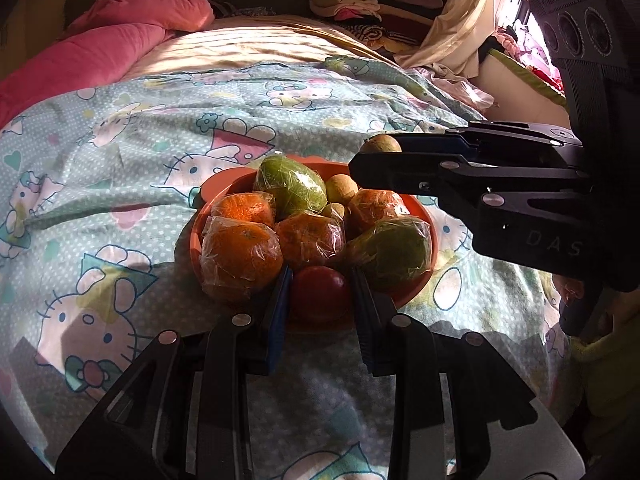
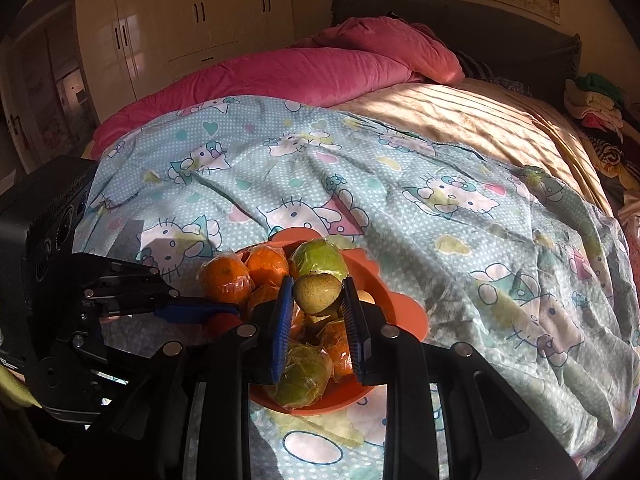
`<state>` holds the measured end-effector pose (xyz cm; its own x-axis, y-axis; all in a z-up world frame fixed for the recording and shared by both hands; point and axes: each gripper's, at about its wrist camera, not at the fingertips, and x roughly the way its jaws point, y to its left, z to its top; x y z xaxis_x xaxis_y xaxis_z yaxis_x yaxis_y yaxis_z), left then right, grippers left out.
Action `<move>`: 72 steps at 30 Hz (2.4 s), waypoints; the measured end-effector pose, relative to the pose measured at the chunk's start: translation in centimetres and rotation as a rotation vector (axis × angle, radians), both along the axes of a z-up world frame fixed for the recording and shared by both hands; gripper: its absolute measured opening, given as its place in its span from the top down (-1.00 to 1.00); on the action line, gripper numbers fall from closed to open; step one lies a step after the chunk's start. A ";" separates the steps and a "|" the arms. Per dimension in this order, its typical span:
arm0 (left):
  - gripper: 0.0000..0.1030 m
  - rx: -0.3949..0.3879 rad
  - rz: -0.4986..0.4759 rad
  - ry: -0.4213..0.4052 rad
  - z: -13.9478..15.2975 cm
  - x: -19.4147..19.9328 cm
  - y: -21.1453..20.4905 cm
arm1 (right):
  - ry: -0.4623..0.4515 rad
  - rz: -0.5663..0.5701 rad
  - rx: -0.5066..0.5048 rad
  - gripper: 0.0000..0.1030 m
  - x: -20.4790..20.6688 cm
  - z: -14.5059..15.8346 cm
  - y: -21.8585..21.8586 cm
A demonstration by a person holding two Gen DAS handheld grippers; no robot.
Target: Organize fruits
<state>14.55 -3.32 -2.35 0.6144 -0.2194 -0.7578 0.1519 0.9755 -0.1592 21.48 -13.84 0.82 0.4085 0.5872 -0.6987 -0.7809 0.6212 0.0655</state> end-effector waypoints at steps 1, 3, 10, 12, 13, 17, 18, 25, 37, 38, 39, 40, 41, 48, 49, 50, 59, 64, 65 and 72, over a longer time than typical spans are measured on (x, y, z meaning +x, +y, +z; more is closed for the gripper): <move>0.57 0.000 0.000 0.001 -0.1 0.0 0.0 | 0.002 0.002 -0.003 0.55 0.1 -0.1 0.1; 0.57 0.000 0.002 0.004 -0.2 0.1 0.1 | 0.006 0.004 -0.008 0.55 0.2 -0.4 0.2; 0.57 0.001 0.004 0.003 -0.3 0.1 0.1 | 0.035 0.022 -0.032 0.55 0.8 -1.2 0.7; 0.57 0.001 0.004 0.003 -0.3 0.2 0.1 | 0.045 0.021 -0.038 0.55 0.9 -1.4 0.8; 0.57 0.001 0.004 0.003 -0.3 0.2 0.1 | 0.048 0.019 -0.044 0.55 1.0 -1.6 0.9; 0.57 -0.001 0.004 0.003 -0.3 0.2 0.2 | 0.052 0.012 -0.054 0.55 1.0 -1.8 1.0; 0.57 0.000 0.004 0.002 -0.3 0.2 0.2 | 0.053 0.016 -0.053 0.55 1.0 -1.8 1.0; 0.57 0.001 0.004 0.002 -0.3 0.3 0.2 | 0.057 0.010 -0.063 0.54 1.0 -2.0 1.1; 0.57 -0.002 0.004 0.002 -0.3 0.2 0.2 | 0.036 -0.010 -0.059 0.31 0.5 -1.5 0.5; 0.57 -0.001 0.004 0.001 -0.3 0.2 0.2 | 0.035 -0.013 -0.056 0.30 0.5 -1.4 0.4; 0.57 0.000 0.003 0.000 -0.3 0.2 0.2 | 0.034 -0.016 -0.054 0.29 0.5 -1.4 0.3; 0.57 -0.001 0.004 0.000 -0.2 0.2 0.2 | 0.035 -0.018 -0.049 0.28 0.4 -1.3 0.2; 0.57 0.001 0.003 0.000 -0.2 0.2 0.2 | 0.034 -0.019 -0.046 0.25 0.3 -1.2 0.0; 0.51 0.000 0.001 -0.009 0.2 -0.2 -0.1 | 0.021 -0.046 -0.022 0.14 -0.1 -0.3 -1.1; 0.45 -0.002 -0.002 -0.011 0.3 -0.3 -0.1 | 0.019 -0.052 -0.017 0.14 -0.2 -0.2 -1.4; 0.40 -0.005 -0.004 -0.011 0.3 -0.4 -0.1 | 0.016 -0.060 -0.014 0.11 -0.2 -0.1 -1.6; 0.11 -0.040 -0.003 -0.059 2.4 -2.1 -0.1 | -0.068 -0.116 0.041 -0.24 -1.9 2.7 -3.6; -0.15 -0.059 0.033 -0.113 4.4 -3.5 0.9 | -0.104 -0.158 0.102 -0.54 -3.5 4.5 -5.2; -0.22 -0.062 0.039 -0.121 4.7 -3.7 1.1 | -0.113 -0.163 0.108 -0.59 -3.9 4.7 -5.4; -0.52 -0.065 0.078 -0.148 5.7 -5.1 2.1 | -0.155 -0.186 0.120 -0.74 -6.5 5.6 -5.9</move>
